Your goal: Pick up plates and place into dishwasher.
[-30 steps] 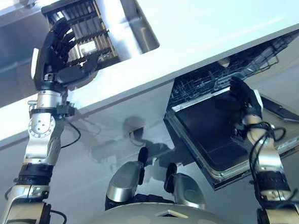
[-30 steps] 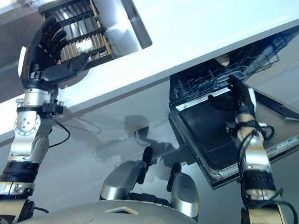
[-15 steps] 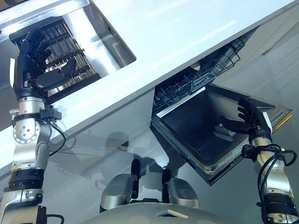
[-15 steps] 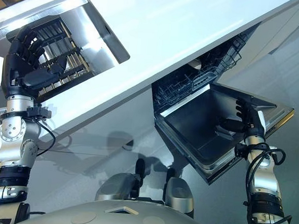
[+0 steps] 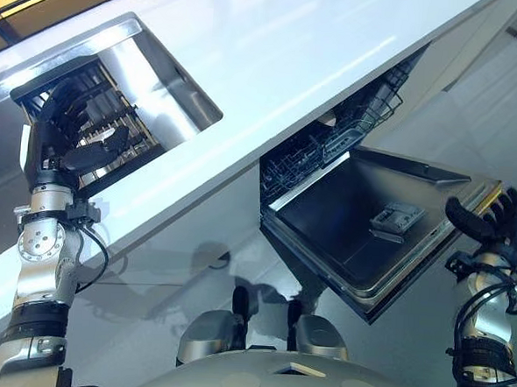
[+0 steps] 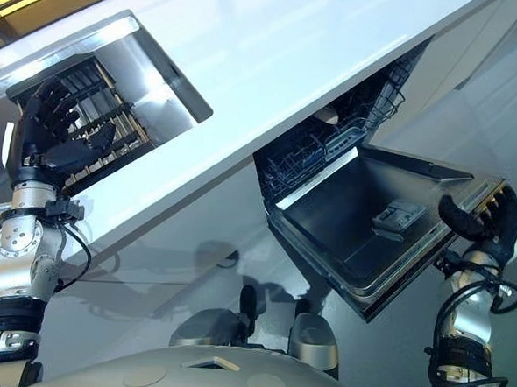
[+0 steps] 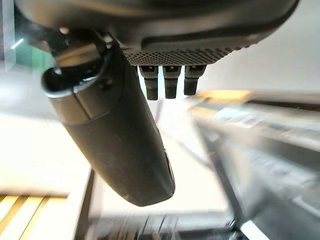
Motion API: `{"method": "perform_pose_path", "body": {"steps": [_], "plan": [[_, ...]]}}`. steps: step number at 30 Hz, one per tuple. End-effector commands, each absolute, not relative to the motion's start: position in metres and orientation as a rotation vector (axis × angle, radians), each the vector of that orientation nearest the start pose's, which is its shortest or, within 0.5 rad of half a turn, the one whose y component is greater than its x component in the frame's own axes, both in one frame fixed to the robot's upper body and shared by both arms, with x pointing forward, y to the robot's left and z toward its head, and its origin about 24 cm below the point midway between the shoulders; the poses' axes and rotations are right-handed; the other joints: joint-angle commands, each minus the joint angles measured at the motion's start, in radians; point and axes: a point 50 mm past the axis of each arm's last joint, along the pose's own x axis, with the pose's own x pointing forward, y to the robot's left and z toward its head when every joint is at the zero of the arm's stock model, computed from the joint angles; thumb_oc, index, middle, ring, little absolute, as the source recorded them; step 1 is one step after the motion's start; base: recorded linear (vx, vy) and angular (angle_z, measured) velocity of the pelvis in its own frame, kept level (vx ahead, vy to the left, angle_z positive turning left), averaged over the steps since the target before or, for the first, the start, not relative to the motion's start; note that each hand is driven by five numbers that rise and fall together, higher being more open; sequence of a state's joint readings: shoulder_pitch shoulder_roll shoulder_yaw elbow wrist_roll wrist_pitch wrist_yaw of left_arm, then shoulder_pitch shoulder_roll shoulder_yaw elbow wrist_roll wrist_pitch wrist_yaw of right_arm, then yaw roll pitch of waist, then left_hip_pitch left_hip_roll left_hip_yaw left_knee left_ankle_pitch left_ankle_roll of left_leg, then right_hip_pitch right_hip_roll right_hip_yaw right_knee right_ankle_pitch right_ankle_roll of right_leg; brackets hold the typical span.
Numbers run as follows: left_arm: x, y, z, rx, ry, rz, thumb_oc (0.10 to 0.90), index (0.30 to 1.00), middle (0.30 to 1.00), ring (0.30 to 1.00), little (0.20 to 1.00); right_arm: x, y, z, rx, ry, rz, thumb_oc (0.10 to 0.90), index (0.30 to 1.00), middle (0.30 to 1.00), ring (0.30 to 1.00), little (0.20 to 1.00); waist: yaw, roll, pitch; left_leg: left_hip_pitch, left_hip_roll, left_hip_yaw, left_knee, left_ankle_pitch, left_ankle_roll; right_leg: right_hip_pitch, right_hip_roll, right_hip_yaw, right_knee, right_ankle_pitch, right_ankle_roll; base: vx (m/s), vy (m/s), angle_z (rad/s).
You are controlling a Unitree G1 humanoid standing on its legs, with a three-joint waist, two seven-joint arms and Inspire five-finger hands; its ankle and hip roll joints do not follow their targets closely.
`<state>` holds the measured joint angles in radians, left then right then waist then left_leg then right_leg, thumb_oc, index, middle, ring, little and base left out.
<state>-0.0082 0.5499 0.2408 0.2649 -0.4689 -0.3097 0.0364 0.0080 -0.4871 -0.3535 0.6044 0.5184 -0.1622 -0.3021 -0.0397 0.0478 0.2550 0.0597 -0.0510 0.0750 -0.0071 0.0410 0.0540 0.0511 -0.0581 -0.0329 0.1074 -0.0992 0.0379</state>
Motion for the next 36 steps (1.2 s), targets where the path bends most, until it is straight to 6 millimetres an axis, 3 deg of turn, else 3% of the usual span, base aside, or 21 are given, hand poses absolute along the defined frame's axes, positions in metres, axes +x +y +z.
{"method": "perform_pose_path", "body": {"steps": [1,6,10,11,18,23,25,26,29,32,36], "plan": [[0.251,0.334,0.133,0.151,-0.41,0.368,0.8,0.9,0.9,0.9,0.9,0.193,-0.399,0.037,0.089,0.012,-0.922,0.8,0.9,0.9,0.9,0.9,-0.019,0.035,-0.007,-0.041,-0.038,0.0,0.113,-0.169,0.022,-0.149,0.011,-0.028,0.12,-0.021,0.053,-0.08,-0.077,-0.15],[0.259,0.331,0.151,0.093,-0.502,0.405,0.8,0.9,0.9,0.9,0.9,0.203,-0.403,0.043,0.134,-0.024,-0.936,0.8,0.9,0.9,0.9,0.9,-0.021,0.038,0.06,-0.17,-0.032,0.01,0.273,-0.2,0.021,-0.252,0.001,-0.022,0.235,-0.048,0.019,-0.14,-0.082,-0.09],[0.266,0.328,0.168,0.021,-0.593,0.446,0.8,0.9,0.9,0.9,0.9,0.213,-0.403,0.048,0.244,-0.1,-0.962,0.8,0.9,0.9,0.9,0.9,-0.021,0.043,0.11,-0.315,-0.024,0.015,0.469,-0.258,0.015,-0.381,-0.001,-0.042,0.409,-0.105,-0.032,-0.15,-0.11,0.02],[0.269,0.325,0.171,-0.02,-0.616,0.462,0.8,0.9,0.9,0.9,0.9,0.216,-0.402,0.049,0.31,-0.134,-0.96,0.8,0.9,0.9,0.9,0.9,-0.022,0.052,0.127,-0.363,-0.029,0.012,0.549,-0.293,0.013,-0.429,0.001,-0.049,0.497,-0.147,-0.053,-0.04,-0.035,0.11],[0.274,0.316,0.174,-0.077,-0.637,0.463,0.8,0.9,0.9,0.9,0.9,0.223,-0.398,0.043,0.506,-0.188,-0.865,0.8,0.9,0.9,0.9,0.9,-0.019,0.07,0.151,-0.478,-0.047,-0.001,0.703,-0.342,0.018,-0.557,0.001,-0.056,0.695,-0.23,-0.102,-0.01,-0.013,0.09],[0.271,0.318,0.174,-0.081,-0.639,0.459,0.8,0.9,0.9,0.9,0.9,0.227,-0.391,0.03,0.659,-0.172,-0.674,0.8,0.9,0.9,0.9,0.9,-0.003,0.067,0.162,-0.54,-0.059,-0.016,0.77,-0.352,0.017,-0.612,-0.008,-0.062,0.777,-0.256,-0.118,0.01,-0.007,0.06],[0.269,0.321,0.177,-0.071,-0.644,0.458,0.8,0.9,0.9,0.9,0.9,0.232,-0.378,0.02,0.775,-0.144,-0.514,0.8,0.9,0.9,0.9,0.9,0.007,0.064,0.169,-0.554,-0.063,-0.024,0.779,-0.347,0.014,-0.622,-0.011,-0.066,0.788,-0.255,-0.119,0.01,-0.021,0.05],[0.268,0.322,0.177,-0.07,-0.644,0.458,0.8,0.9,0.9,0.9,0.9,0.233,-0.377,0.02,0.786,-0.141,-0.495,0.8,0.9,0.9,0.9,0.9,0.008,0.063,0.17,-0.555,-0.064,-0.026,0.779,-0.346,0.013,-0.622,-0.011,-0.067,0.788,-0.255,-0.119,0.0,-0.01,0.07],[0.266,0.325,0.178,-0.07,-0.65,0.459,0.8,0.9,0.9,0.9,0.9,0.246,-0.351,0.021,0.899,-0.144,-0.224,0.8,0.9,0.9,0.9,0.9,0.017,0.058,0.178,-0.56,-0.069,-0.035,0.773,-0.336,0.008,-0.624,-0.016,-0.073,0.785,-0.249,-0.117,0.0,0.0,0.05],[0.26,0.33,0.178,-0.054,-0.661,0.459,0.8,0.9,0.9,0.9,0.9,0.266,-0.303,0.045,1.02,-0.201,0.201,0.8,0.9,0.9,0.9,0.9,0.03,0.047,0.182,-0.57,-0.071,-0.043,0.762,-0.323,0.008,-0.626,-0.022,-0.081,0.772,-0.238,-0.113,-0.02,-0.011,-0.09],[0.259,0.331,0.181,-0.038,-0.675,0.463,0.8,0.9,0.9,0.9,0.9,0.278,-0.235,0.09,0.998,-0.305,0.726,0.8,0.9,0.9,0.9,0.9,0.045,0.031,0.184,-0.581,-0.07,-0.051,0.745,-0.307,0.006,-0.622,-0.025,-0.091,0.741,-0.217,-0.102,-0.02,-0.022,-0.15]]}}
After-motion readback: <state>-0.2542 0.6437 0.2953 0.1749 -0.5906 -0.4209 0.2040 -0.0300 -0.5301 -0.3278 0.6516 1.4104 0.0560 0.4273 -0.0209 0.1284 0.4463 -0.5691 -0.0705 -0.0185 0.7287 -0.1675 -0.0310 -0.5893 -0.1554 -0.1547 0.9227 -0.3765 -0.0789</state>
